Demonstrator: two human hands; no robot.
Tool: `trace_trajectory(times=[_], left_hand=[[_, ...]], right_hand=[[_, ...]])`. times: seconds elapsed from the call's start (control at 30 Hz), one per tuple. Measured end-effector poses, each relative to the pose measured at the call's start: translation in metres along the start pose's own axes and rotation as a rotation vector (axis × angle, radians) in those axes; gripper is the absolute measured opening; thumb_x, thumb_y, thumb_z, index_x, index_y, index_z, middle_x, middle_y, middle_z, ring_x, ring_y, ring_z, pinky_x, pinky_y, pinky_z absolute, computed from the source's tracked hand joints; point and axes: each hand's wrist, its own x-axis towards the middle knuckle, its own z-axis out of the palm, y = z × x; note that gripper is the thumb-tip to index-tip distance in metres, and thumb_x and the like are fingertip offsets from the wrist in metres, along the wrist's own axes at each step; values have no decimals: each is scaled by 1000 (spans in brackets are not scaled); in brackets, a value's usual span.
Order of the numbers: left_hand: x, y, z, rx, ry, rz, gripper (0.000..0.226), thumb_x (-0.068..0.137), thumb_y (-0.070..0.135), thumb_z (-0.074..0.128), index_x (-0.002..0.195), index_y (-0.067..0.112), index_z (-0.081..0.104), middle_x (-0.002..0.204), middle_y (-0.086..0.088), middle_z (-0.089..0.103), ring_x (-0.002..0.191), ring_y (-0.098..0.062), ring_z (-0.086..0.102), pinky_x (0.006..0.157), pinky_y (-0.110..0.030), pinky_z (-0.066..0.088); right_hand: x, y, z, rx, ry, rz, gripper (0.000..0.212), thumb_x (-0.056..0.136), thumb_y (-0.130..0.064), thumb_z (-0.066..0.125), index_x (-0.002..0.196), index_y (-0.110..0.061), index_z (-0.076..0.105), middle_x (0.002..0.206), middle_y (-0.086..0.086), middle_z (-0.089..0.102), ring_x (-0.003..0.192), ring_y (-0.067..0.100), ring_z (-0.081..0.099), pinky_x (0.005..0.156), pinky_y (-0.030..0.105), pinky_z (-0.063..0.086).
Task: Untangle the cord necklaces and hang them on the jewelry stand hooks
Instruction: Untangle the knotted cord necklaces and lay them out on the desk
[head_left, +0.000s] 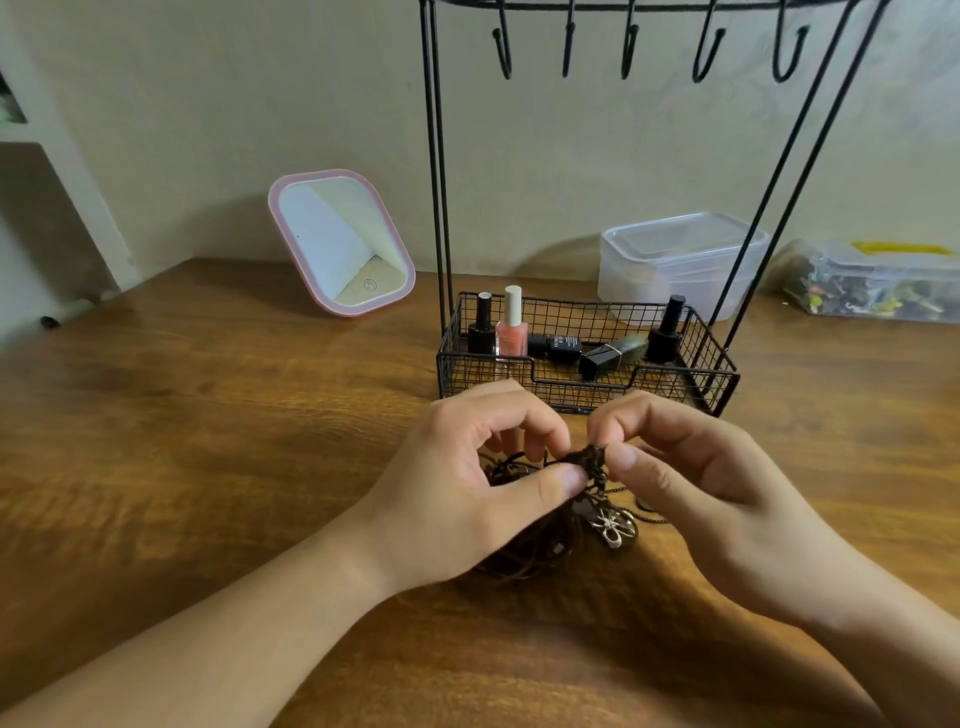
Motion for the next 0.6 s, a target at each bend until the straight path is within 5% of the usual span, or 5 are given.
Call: trace_trajectory(times=[0.1,0.33,0.47,0.6], left_hand=[[1,1,-1,-16,-11,13,10,83,32,68,84,23,68,82,10,61,86,-20,59,75,-26,48],[1,-1,0,10,-8,39,10,83,28,67,84,18,67,83,8,60,88,-20,58,76,-30,49],[3,-3,-3,-28,83,81,9,81,25,71,80,16,71,80,10,62,84,-19,60,74,-27,49],[3,-5,-3,-44,116,97,11,79,24,73,73,16,70,76,10,61,78,-19,60,73,-28,49]], right_hand=[[-1,0,0,35,-5,24,27,89,-47,54,93,-22,64,88,8,62,80,33,53,70,35,44],[-1,-3,-1,-68,-6,6,8,87,-38,64,87,-30,68,86,-5,68,80,14,64,72,32,54],[0,-3,-1,56,-24,53,24,83,-45,65,88,-22,69,83,0,66,74,33,60,65,46,50],[2,-3,-2,54,-32,81,25,84,-49,66,83,-24,68,72,-10,60,64,13,48,58,25,42]])
